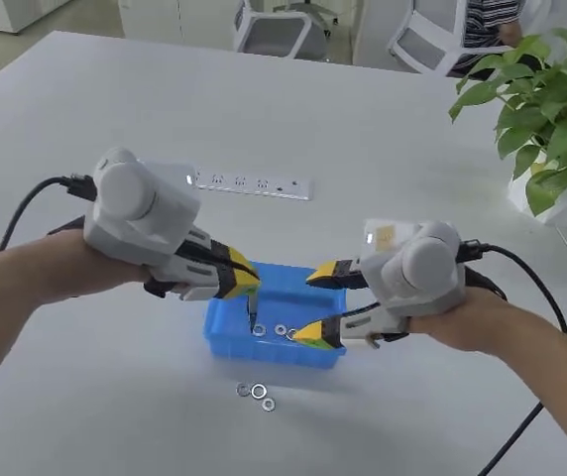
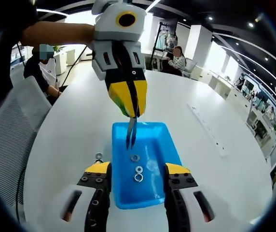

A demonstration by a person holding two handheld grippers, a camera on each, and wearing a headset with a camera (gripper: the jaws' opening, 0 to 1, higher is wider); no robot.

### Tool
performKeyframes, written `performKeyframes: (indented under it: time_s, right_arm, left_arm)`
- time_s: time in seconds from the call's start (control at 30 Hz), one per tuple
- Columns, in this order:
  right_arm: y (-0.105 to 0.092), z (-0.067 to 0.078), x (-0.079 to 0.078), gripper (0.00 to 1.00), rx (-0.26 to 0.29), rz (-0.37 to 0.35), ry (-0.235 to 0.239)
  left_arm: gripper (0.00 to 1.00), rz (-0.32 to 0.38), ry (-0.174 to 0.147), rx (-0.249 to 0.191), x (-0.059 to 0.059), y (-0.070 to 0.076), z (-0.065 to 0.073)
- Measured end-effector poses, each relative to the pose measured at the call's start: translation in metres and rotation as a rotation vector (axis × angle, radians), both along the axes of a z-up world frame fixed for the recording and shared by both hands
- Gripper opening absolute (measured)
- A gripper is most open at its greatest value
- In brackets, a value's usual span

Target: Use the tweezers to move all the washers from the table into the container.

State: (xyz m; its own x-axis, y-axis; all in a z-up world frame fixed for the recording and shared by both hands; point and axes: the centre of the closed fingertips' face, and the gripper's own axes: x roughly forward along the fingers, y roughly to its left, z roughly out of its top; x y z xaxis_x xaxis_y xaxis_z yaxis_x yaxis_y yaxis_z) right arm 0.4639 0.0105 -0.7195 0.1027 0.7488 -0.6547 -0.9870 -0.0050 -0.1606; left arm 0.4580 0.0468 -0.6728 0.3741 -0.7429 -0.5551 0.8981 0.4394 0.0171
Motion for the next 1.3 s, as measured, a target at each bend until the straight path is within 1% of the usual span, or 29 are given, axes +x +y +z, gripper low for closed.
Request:
performKeyframes:
  time_s: [0.1,0.17,0.27,0.47,0.73,0.83,0.93,1.07,1.3]
  right_arm:
    - [-0.006,0.002,-0.001,0.46,0.005,-0.023,0.008]
    - [-0.010,0.003,-0.001,0.48,0.012,-0.043,0.013]
    - [-0.014,0.008,-0.003,0.50,0.025,-0.068,0.018]
    - [-0.025,0.011,-0.010,0.53,0.028,-0.095,0.019]
    - [-0.038,0.016,-0.020,0.59,0.044,-0.146,0.030]
    - [-0.041,0.016,-0.023,0.62,0.054,-0.164,0.038]
    - [-0.043,0.017,-0.027,0.65,0.069,-0.183,0.052]
    - [-0.046,0.016,-0.032,0.67,0.076,-0.197,0.054]
    - [-0.049,0.015,-0.038,0.72,0.081,-0.205,0.052]
  left_arm:
    - [0.06,0.000,-0.011,0.013,0.001,0.003,0.005]
    - [0.06,-0.001,-0.008,0.016,0.000,0.004,0.008]
    - [0.06,-0.002,-0.014,0.021,-0.002,0.006,0.012]
    - [0.06,0.000,-0.005,0.025,-0.010,0.009,0.016]
    - [0.06,-0.007,-0.015,0.027,-0.022,0.010,0.026]
    - [0.06,-0.017,-0.013,0.029,-0.028,0.009,0.028]
    - [0.06,-0.025,-0.009,0.033,-0.034,0.009,0.029]
    - [0.06,-0.038,-0.005,0.044,-0.040,0.007,0.029]
    - [0.06,-0.049,-0.002,0.048,-0.047,0.006,0.030]
